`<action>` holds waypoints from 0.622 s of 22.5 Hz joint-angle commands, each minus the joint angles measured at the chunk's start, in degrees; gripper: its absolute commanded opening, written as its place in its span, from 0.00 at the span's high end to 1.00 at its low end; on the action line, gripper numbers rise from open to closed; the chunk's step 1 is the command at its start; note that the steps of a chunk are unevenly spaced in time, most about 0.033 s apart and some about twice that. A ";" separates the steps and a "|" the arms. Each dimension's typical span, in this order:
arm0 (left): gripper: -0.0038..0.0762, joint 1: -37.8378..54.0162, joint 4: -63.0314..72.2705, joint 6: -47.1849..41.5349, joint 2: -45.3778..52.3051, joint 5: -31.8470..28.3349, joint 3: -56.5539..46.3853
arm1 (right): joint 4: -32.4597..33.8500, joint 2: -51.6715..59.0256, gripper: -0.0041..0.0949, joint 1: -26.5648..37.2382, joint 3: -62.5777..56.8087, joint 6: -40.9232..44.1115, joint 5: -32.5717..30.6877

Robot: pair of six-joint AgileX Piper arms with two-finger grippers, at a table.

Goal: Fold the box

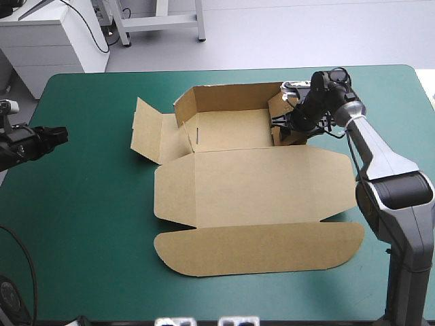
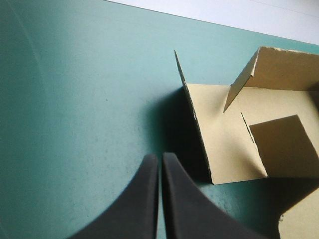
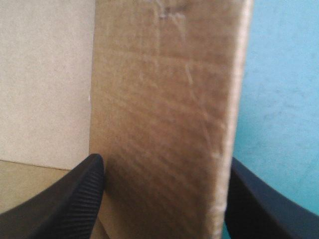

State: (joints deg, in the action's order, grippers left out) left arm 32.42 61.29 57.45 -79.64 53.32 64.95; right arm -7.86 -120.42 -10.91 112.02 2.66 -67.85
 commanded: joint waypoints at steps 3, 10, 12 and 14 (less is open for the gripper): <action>0.94 -0.11 3.86 -0.33 1.64 0.20 1.51 | 2.26 3.03 0.66 -0.03 1.29 -1.41 0.93; 0.94 -0.11 3.86 -0.47 1.61 2.14 1.51 | 2.65 3.03 0.97 -0.03 4.08 -9.16 -3.86; 0.94 -0.22 3.86 -0.47 1.12 2.12 1.51 | 2.71 4.34 0.97 0.12 4.72 -8.95 -3.86; 0.95 -0.22 4.32 -0.47 0.55 1.76 1.51 | 2.42 6.18 0.97 0.64 5.83 -9.32 -3.86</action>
State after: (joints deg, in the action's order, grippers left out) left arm 32.42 61.34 57.40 -79.94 55.44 64.95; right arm -4.66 -120.49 -11.04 114.74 -5.70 -70.60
